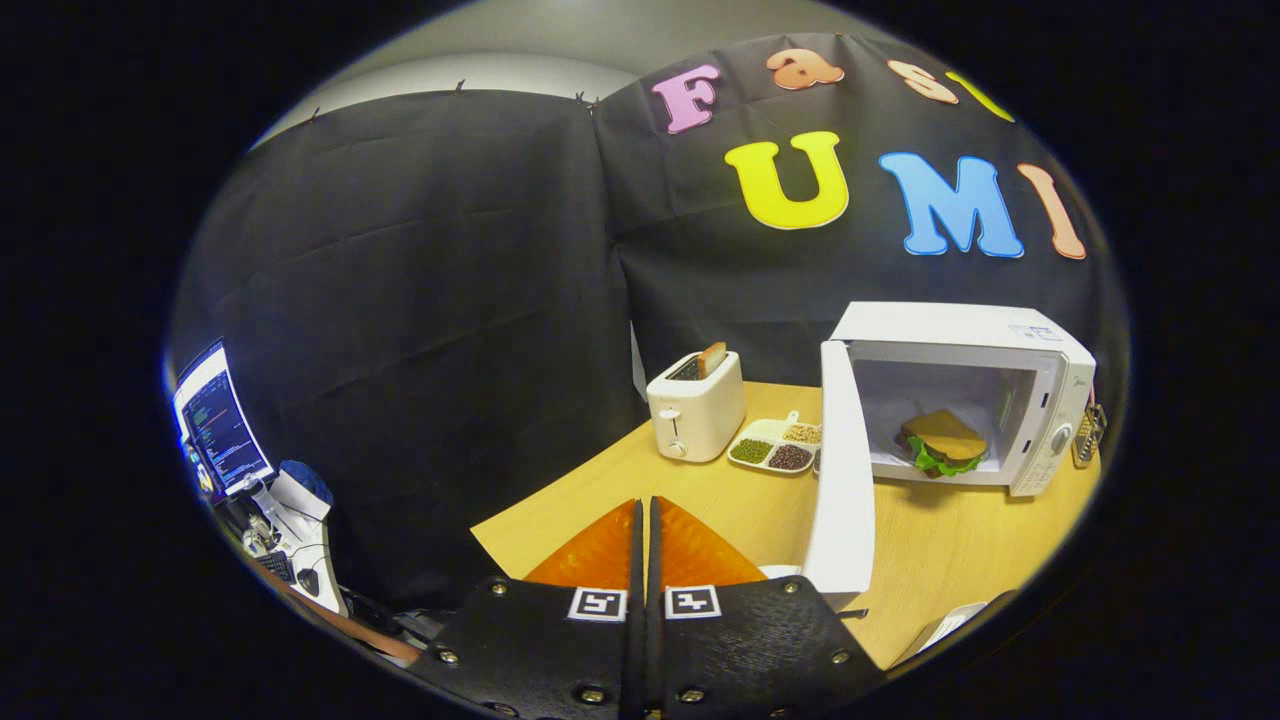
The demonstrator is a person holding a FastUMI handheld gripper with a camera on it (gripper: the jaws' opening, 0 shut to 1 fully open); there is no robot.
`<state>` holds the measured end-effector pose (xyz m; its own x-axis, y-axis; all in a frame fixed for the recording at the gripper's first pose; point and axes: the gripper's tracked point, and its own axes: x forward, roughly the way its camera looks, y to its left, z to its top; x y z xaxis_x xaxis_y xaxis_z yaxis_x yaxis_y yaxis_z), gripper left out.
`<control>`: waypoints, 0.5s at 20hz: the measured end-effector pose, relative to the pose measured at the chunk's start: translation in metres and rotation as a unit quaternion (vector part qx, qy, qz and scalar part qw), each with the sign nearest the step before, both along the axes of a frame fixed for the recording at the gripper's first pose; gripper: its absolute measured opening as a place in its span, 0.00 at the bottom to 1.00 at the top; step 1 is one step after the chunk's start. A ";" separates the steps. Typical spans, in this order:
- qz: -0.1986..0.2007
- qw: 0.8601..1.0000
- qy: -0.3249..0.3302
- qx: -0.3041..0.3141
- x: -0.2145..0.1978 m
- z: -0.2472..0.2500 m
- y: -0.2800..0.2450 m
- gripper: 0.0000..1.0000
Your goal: Open the microwave, put the food inside, and close the microwave door.
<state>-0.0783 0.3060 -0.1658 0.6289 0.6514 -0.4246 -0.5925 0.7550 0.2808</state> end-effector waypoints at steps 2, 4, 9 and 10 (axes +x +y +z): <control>0.000 1.000 0.013 -0.011 -0.004 -0.013 -0.002 0.00; -0.003 0.999 0.026 -0.022 -0.004 -0.025 -0.007 0.00; -0.024 0.998 0.052 -0.034 0.001 -0.040 -0.028 0.00; -0.027 0.998 0.052 -0.036 0.001 -0.041 -0.031 0.00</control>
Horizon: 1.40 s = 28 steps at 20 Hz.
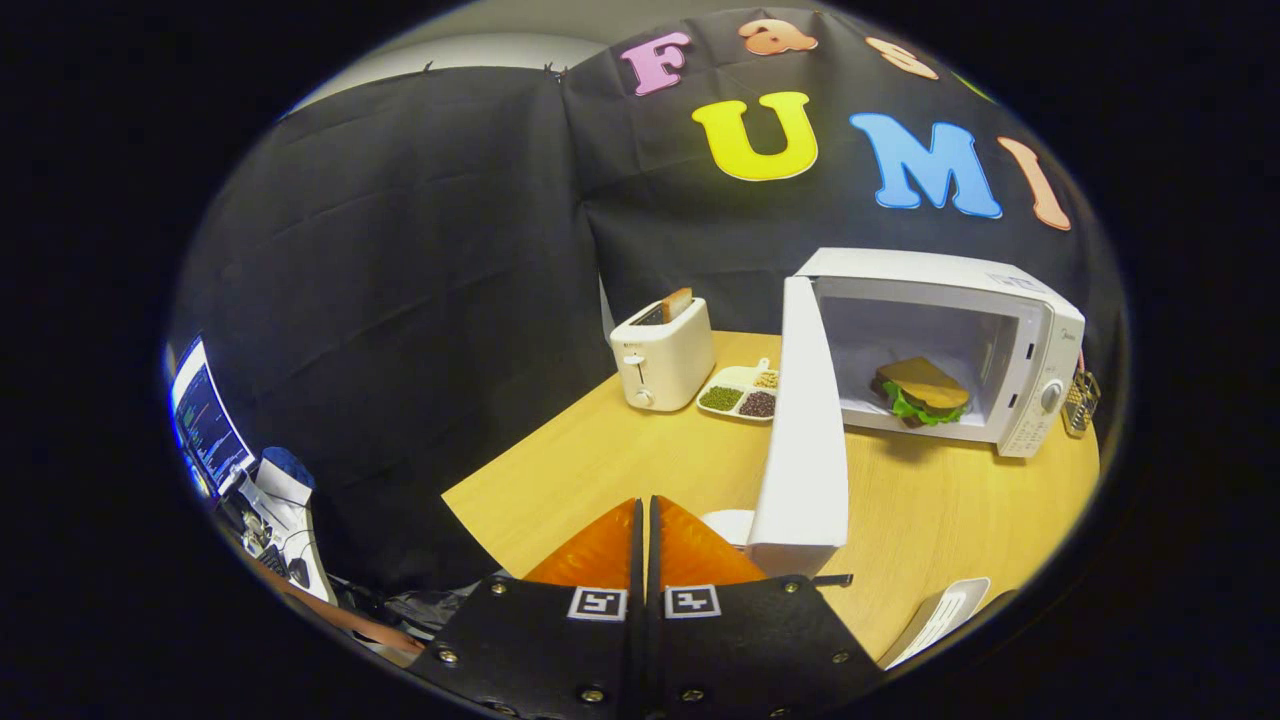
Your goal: Open the microwave, put the food inside, and close the microwave door.
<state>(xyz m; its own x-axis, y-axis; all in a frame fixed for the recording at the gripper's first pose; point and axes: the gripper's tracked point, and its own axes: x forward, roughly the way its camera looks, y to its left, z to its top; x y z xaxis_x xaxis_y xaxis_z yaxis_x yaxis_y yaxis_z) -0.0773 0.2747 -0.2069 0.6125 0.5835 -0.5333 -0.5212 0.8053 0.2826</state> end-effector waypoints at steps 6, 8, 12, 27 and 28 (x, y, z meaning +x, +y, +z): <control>-0.024 1.000 0.004 -0.015 0.005 -0.005 -0.028 0.00; -0.035 0.999 0.008 -0.018 0.009 -0.006 -0.041 0.00; -0.056 0.998 0.013 -0.031 0.019 -0.008 -0.069 0.00; -0.088 0.993 0.022 -0.071 0.065 -0.020 -0.151 0.00; -0.090 0.993 0.022 -0.074 0.068 -0.022 -0.156 0.00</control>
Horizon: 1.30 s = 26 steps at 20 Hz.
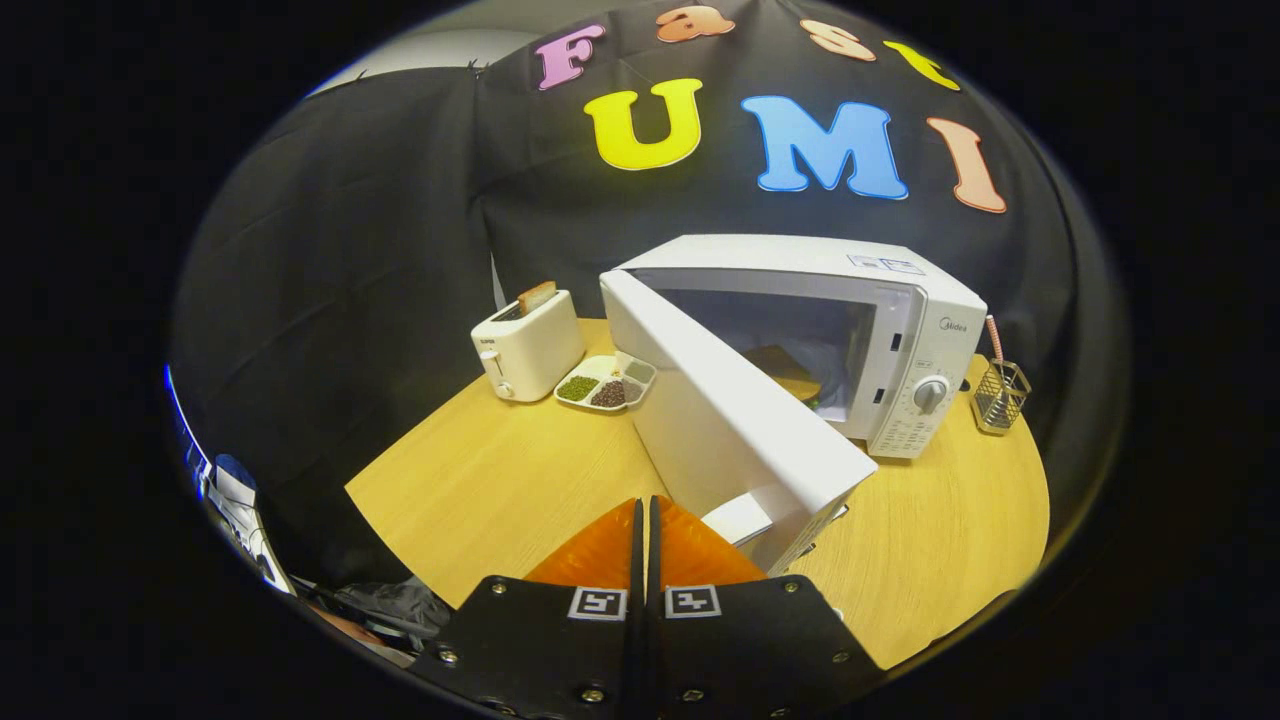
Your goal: Open the microwave, put the food inside, and close the microwave door.
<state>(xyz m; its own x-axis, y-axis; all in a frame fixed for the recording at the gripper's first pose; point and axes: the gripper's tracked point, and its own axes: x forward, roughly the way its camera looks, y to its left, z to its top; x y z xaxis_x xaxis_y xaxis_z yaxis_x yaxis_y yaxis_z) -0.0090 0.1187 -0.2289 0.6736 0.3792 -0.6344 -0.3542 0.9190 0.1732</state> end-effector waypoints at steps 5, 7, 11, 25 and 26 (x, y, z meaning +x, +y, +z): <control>-0.012 1.000 0.000 -0.010 0.020 -0.006 -0.024 0.00; -0.019 1.000 0.001 -0.013 0.030 -0.009 -0.033 0.00; -0.037 0.999 0.001 -0.023 0.053 -0.015 -0.054 0.00; -0.094 0.994 0.002 -0.048 0.129 -0.040 -0.103 0.00; -0.099 0.994 0.003 -0.046 0.134 -0.040 -0.105 0.00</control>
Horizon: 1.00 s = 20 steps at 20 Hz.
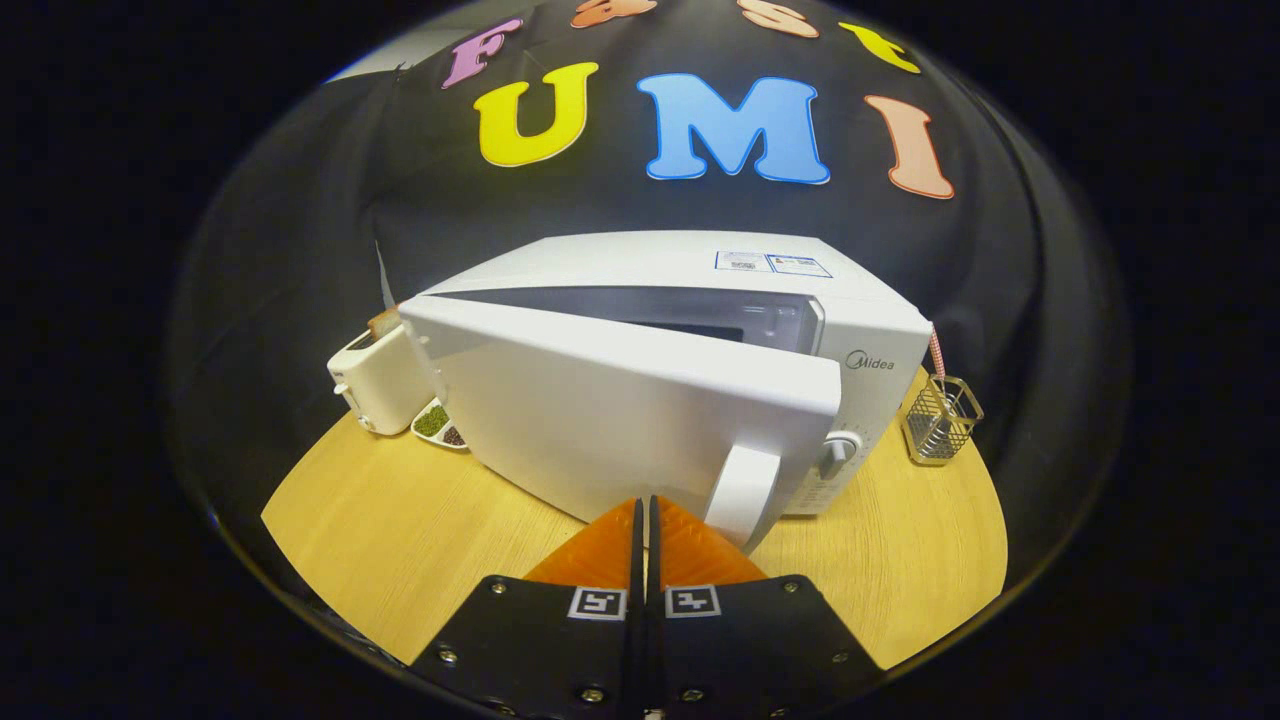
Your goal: Open the microwave, put the food inside, and close the microwave door.
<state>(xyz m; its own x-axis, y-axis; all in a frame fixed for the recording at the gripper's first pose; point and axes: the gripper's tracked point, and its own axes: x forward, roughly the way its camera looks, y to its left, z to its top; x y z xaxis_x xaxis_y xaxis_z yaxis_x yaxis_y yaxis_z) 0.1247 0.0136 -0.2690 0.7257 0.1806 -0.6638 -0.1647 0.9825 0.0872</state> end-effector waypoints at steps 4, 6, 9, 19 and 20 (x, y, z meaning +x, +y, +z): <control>-0.015 1.000 -0.002 -0.003 0.017 -0.004 -0.005 0.00; -0.020 1.000 -0.005 -0.003 0.024 -0.006 -0.004 0.00; -0.031 0.999 -0.010 -0.006 0.038 -0.007 -0.003 0.00; -0.057 0.998 -0.014 -0.034 0.061 -0.017 -0.013 0.00; -0.059 0.998 -0.015 -0.034 0.065 -0.016 -0.013 0.00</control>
